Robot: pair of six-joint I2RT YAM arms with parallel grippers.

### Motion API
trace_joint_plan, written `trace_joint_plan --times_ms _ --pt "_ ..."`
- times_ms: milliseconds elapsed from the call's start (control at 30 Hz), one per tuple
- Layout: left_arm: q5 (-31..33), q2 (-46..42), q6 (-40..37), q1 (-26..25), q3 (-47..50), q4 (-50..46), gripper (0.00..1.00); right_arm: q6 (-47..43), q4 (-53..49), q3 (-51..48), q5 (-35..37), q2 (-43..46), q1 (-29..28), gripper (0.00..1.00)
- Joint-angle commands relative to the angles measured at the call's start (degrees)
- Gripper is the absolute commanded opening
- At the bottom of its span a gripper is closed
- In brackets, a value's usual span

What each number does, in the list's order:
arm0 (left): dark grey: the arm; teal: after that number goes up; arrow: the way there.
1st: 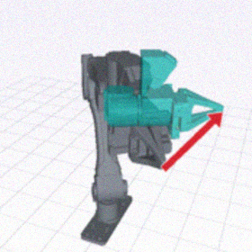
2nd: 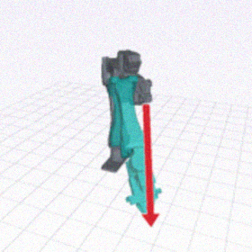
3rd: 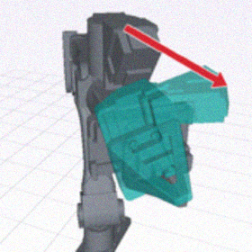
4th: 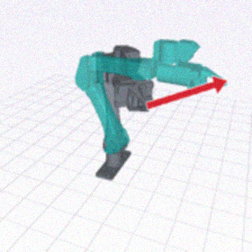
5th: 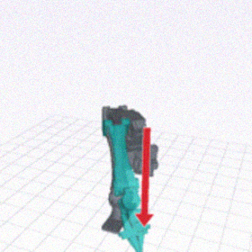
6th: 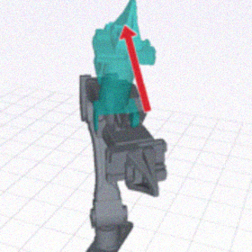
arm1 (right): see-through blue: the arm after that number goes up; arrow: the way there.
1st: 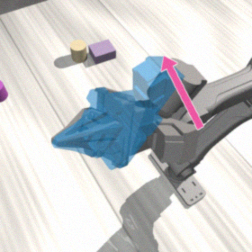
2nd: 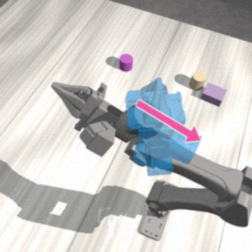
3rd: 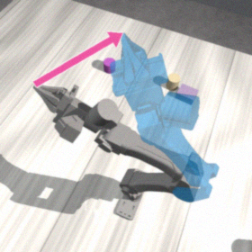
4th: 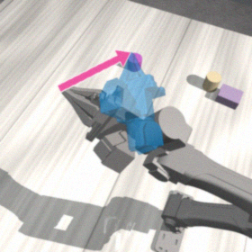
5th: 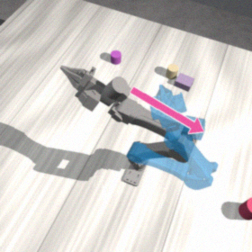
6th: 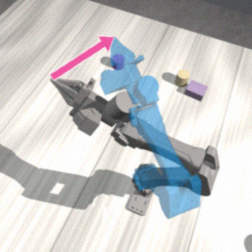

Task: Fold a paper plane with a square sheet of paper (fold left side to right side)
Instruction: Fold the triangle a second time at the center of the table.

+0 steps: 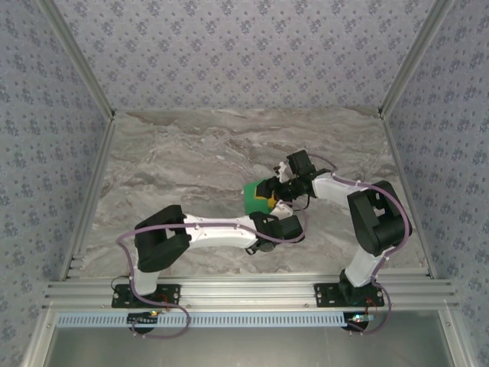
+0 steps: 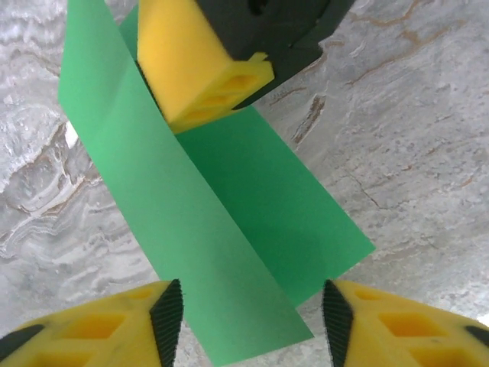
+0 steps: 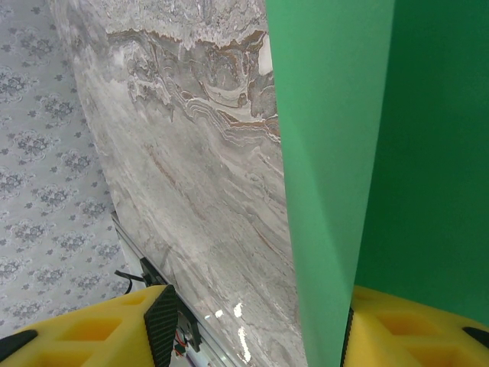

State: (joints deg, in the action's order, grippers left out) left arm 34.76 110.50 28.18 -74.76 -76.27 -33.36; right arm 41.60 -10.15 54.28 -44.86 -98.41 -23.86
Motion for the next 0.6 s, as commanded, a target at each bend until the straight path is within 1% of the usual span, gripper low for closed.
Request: trace_joint_plan --times_ms 0,167,333,500,567 --pt "1.4 -0.4 -0.4 -0.6 -0.2 -0.1 0.37 0.2 -1.8 1.8 -0.6 -0.3 0.1 0.57" --pt "0.9 -1.2 -0.2 -0.6 0.1 0.3 0.24 -0.8 -3.4 2.3 0.0 -0.4 0.1 0.56" --pt "0.7 -1.9 -0.4 -0.6 0.3 0.6 0.15 -1.4 -4.0 2.4 0.3 -0.4 0.1 0.56" --pt "-0.3 -2.7 0.4 0.1 1.3 1.3 0.02 -1.7 -3.7 2.6 0.5 -0.2 0.3 0.56" --pt "-1.1 -3.5 0.7 0.6 2.3 1.9 0.0 -1.7 -2.8 2.6 0.5 0.3 0.3 0.57"
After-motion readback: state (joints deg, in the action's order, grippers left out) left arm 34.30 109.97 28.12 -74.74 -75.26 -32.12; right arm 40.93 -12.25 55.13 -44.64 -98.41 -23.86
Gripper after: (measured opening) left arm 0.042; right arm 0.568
